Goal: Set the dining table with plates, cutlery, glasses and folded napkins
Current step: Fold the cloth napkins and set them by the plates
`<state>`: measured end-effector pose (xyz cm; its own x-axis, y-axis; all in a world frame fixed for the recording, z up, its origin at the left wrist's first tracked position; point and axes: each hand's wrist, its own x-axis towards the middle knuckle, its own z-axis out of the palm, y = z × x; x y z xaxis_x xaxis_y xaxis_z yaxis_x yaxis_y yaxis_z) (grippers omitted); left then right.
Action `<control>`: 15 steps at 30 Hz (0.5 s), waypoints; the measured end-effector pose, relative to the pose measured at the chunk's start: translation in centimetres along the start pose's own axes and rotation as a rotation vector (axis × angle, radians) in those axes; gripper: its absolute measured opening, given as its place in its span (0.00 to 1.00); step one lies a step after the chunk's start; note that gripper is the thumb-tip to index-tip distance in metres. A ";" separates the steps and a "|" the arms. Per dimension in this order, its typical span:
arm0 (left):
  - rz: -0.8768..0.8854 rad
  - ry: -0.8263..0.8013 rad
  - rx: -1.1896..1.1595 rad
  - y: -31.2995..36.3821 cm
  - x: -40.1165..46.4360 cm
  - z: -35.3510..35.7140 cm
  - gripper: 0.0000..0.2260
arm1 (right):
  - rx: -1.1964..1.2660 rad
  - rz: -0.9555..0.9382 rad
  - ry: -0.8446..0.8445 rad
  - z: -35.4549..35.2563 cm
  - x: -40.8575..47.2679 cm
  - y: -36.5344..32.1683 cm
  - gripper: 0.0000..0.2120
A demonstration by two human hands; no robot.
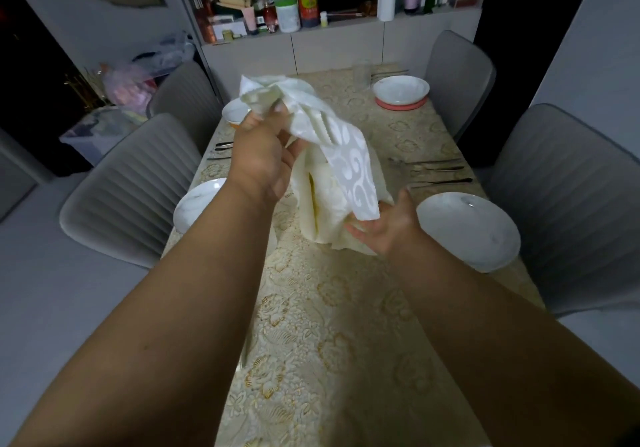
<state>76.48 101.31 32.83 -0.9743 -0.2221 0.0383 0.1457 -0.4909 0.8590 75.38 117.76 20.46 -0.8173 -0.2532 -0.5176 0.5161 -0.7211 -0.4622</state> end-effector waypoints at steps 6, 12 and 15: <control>0.080 -0.114 -0.228 4.7 2.5 2.5 0.10 | -0.041 -0.068 -0.152 6.3 2.8 -1.8 0.35; 0.109 -0.167 -0.255 7.3 4.6 5.2 0.09 | -0.089 -0.112 -0.118 7.4 3.8 -1.7 0.36; 0.028 -0.033 -0.028 4.1 4.5 3.4 0.05 | -0.129 -0.118 -0.084 6.2 3.7 -1.6 0.34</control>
<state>72.10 101.18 38.22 -0.9747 -0.2088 0.0793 0.1775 -0.5086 0.8425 69.89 114.01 23.74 -0.8899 -0.2284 -0.3949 0.4395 -0.6616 -0.6076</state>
